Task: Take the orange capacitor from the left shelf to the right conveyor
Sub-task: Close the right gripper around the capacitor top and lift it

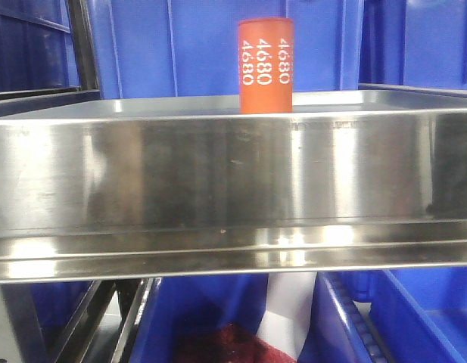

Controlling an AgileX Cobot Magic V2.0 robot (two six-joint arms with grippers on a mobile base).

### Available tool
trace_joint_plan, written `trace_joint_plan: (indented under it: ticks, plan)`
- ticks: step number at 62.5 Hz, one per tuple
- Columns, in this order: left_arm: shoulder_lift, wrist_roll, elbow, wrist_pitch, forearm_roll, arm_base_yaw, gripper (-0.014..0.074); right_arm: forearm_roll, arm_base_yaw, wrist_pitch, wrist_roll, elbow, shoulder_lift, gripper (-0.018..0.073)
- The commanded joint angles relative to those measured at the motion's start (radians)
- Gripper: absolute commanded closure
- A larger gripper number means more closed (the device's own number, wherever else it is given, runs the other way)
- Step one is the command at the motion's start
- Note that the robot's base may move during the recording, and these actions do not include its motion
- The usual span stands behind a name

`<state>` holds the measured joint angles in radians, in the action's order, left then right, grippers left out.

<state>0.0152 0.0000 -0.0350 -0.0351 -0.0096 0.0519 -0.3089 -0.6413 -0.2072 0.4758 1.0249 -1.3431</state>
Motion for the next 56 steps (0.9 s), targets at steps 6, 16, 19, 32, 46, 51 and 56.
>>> trace_joint_plan:
  ticks: [6,16,19,32,46,51,56]
  plan:
    - [0.008,0.000,-0.022,0.090,-0.003,0.000,0.0722,-0.006,-0.002,0.034,0.000,0.041,-0.022,-0.0076]
    - [0.008,0.000,-0.022,0.090,-0.003,0.000,0.0722,-0.005,-0.002,0.020,0.000,0.041,-0.080,-0.0074]
    - [0.008,0.000,-0.022,0.090,-0.003,0.000,0.0722,-0.005,-0.002,-0.002,0.000,0.041,-0.092,-0.0057]
    - [0.008,0.000,-0.022,0.090,-0.003,0.000,0.0722,0.023,-0.002,-0.078,0.003,0.041,-0.090,0.0538]
    - [0.008,0.000,-0.022,0.090,-0.003,0.000,0.0722,0.041,-0.002,-0.107,0.003,0.041,-0.013,0.0510]
    - [0.008,0.000,-0.022,0.090,-0.003,0.000,0.0722,0.041,-0.002,-0.143,0.003,0.041,0.054,0.0510]
    - [0.008,0.000,-0.022,0.090,-0.003,0.000,0.0722,0.028,-0.002,-0.191,0.001,0.041,0.126,0.0509]
